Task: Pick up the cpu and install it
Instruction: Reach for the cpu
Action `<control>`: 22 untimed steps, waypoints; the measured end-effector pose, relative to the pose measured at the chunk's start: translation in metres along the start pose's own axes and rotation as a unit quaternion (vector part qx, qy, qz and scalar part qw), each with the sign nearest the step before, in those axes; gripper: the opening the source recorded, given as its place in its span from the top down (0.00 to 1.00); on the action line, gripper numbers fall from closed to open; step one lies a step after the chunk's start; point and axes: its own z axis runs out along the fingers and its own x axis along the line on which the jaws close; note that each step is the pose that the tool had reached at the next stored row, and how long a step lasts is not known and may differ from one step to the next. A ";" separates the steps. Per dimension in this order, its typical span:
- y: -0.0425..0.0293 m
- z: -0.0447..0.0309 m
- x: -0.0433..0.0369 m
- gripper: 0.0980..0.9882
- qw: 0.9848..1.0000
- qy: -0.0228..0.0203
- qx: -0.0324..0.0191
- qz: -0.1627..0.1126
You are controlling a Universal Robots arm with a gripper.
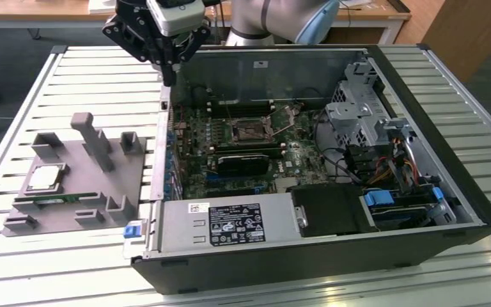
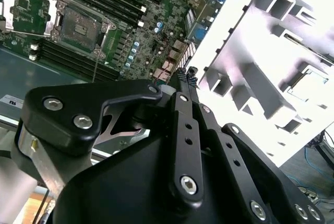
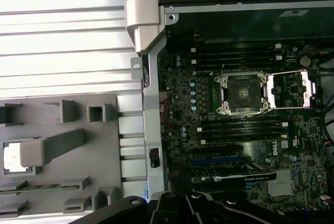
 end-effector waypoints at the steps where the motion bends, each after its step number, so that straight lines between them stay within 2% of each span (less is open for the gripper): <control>1: 0.0000 0.0000 0.0004 0.99 1.000 0.000 0.000 0.000; 22: -0.0008 -0.0002 0.0107 0.99 1.000 0.000 0.000 0.000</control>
